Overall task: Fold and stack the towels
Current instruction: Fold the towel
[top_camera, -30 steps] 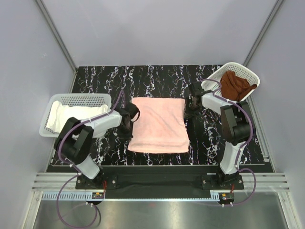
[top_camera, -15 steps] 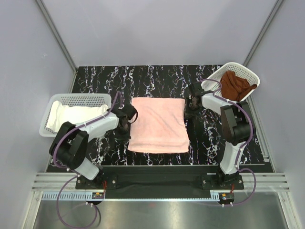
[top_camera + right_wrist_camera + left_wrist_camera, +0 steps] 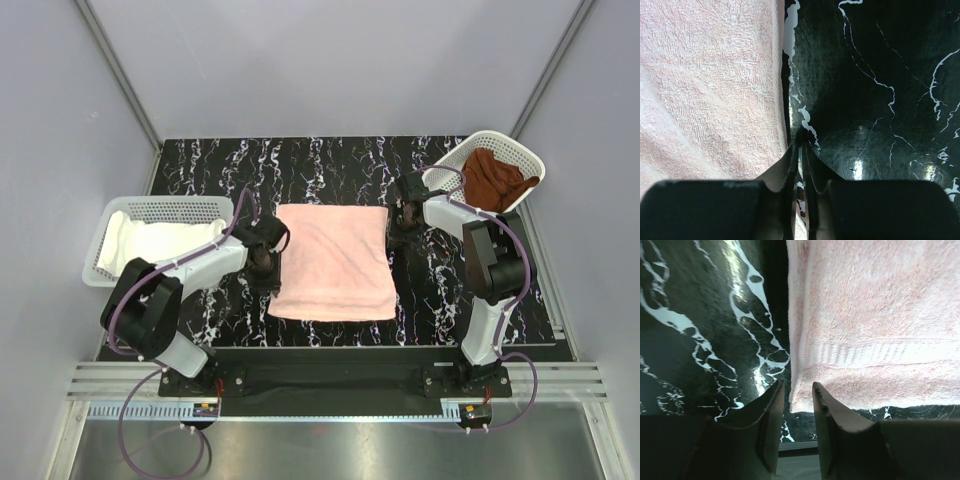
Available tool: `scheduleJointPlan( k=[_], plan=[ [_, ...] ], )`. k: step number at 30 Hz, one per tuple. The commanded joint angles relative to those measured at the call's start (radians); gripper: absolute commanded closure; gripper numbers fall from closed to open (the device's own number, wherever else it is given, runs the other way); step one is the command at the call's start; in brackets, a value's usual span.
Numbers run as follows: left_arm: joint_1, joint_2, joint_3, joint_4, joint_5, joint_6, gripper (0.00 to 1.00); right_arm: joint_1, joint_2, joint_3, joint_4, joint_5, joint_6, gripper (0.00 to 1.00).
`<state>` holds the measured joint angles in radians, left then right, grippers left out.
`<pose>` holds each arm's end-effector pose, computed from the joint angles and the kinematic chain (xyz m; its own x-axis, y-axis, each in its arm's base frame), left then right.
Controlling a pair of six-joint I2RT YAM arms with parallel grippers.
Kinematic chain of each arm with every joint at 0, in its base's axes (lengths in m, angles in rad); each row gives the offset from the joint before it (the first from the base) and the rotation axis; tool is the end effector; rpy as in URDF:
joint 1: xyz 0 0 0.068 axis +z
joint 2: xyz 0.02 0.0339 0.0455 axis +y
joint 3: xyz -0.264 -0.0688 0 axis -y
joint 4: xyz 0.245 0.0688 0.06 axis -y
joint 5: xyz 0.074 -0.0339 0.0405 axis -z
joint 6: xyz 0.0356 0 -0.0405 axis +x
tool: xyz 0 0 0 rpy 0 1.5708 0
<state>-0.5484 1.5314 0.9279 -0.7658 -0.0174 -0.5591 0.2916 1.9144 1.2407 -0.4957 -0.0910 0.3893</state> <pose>0.2284 -0.1388 0.1803 -0.9837 -0.0205 -0.1787 -0.0041 0.9958 -0.0917 0.3636 0.1125 0.1554 -0.9373 0.1133 -0.3297 0.0383 0.9734 0.2257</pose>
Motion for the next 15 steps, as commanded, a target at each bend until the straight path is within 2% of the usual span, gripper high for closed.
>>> scheduleJointPlan(
  k=[1,3,6,9,11,15],
  plan=[
    [-0.001,-0.002,-0.041,0.074,0.073,-0.022,0.66,0.001,-0.011,-0.018,0.022,0.025,-0.004,0.87],
    [-0.001,0.012,-0.06,0.083,0.07,-0.025,0.66,0.0,-0.008,-0.017,0.02,0.027,-0.006,0.87],
    [-0.001,0.026,-0.063,0.065,0.033,-0.025,0.73,0.0,-0.008,-0.017,0.017,0.03,-0.006,0.87],
    [0.001,0.016,-0.066,0.054,0.02,-0.025,0.91,0.0,-0.008,-0.017,0.016,0.034,-0.004,0.87],
    [-0.001,0.007,-0.067,0.043,0.02,-0.028,1.0,0.0,-0.006,-0.015,0.016,0.045,-0.003,0.87],
    [-0.001,-0.011,-0.08,0.02,0.022,-0.045,1.0,0.0,0.008,-0.004,0.0,0.079,0.01,0.89]
  ],
)
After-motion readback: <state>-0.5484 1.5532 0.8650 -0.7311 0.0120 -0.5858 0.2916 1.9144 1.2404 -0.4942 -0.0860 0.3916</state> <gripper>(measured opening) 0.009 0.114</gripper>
